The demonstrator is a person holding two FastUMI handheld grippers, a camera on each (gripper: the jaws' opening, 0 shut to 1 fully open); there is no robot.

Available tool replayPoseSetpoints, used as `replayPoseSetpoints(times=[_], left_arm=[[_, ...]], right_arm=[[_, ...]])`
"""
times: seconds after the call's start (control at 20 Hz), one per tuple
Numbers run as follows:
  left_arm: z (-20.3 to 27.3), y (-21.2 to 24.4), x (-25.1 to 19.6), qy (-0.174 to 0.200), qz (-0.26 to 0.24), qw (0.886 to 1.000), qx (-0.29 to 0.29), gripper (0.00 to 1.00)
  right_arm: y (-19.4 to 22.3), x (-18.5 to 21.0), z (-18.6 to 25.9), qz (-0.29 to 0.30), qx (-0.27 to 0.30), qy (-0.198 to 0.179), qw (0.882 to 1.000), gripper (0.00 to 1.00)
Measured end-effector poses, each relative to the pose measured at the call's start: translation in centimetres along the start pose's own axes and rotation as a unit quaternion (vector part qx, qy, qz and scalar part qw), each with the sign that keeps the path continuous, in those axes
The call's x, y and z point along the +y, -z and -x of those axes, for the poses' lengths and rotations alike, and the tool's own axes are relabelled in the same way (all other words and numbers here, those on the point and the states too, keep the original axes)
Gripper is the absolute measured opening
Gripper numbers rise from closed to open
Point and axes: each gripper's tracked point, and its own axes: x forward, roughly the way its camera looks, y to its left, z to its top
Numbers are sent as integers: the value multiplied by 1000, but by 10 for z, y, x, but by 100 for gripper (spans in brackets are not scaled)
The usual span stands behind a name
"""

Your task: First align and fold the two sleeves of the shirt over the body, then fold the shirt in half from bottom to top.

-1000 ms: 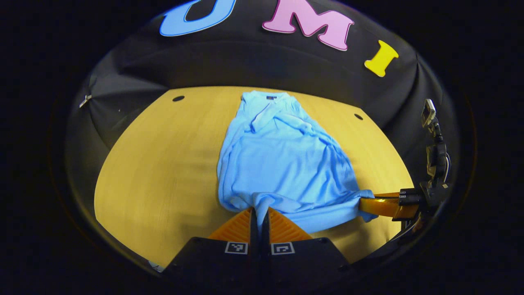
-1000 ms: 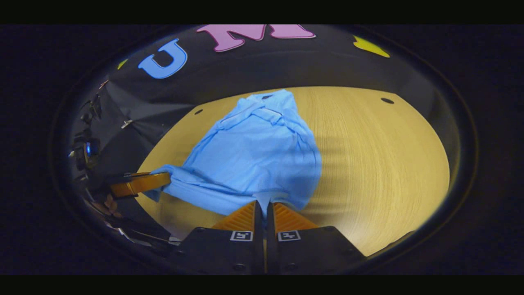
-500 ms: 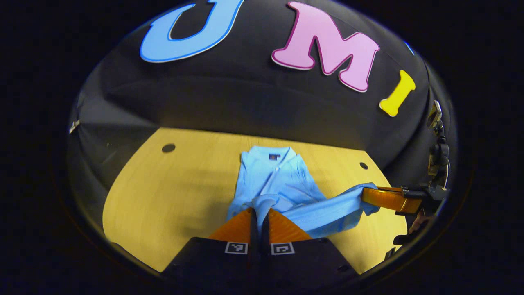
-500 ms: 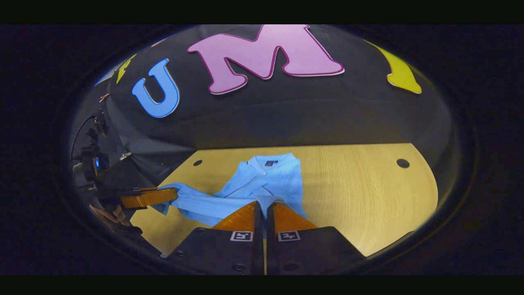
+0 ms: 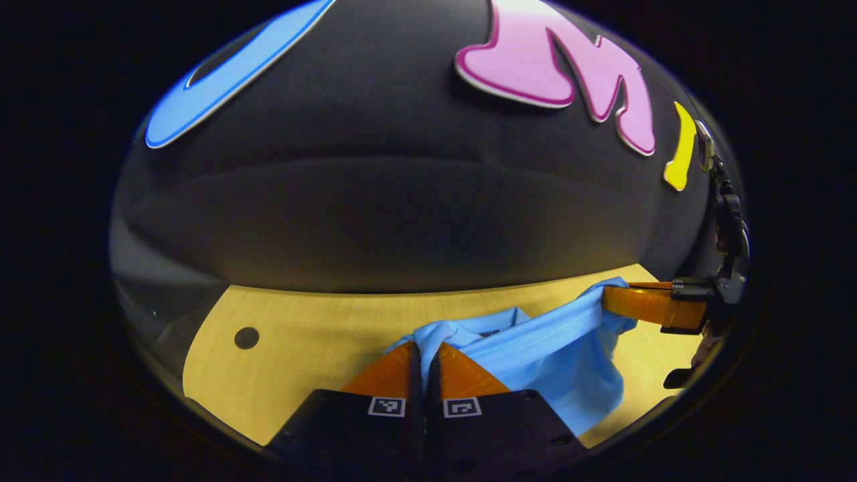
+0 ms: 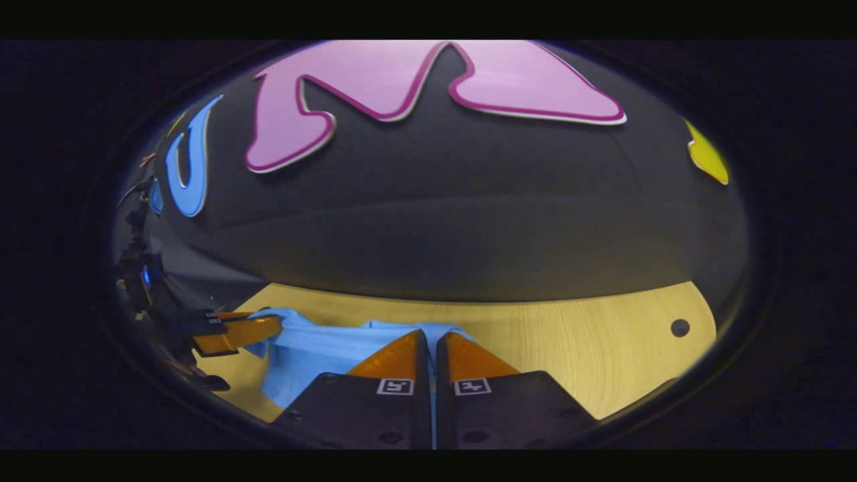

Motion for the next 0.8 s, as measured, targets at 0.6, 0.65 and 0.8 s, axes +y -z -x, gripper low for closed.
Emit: replayPoseSetpoints(times=[0.6, 0.65, 0.8], left_arm=[[22, -22, 33, -46, 20, 996, -71, 97], [43, -31, 36, -53, 9, 995, -90, 98], [127, -60, 29, -59, 3, 987, -146, 98]], right_arm=[[-6, -28, 24, 63, -47, 76, 994, 100], [-16, -27, 44, 69, -63, 80, 992, 100], [-46, -17, 114, 66, -110, 87, 988, 100]])
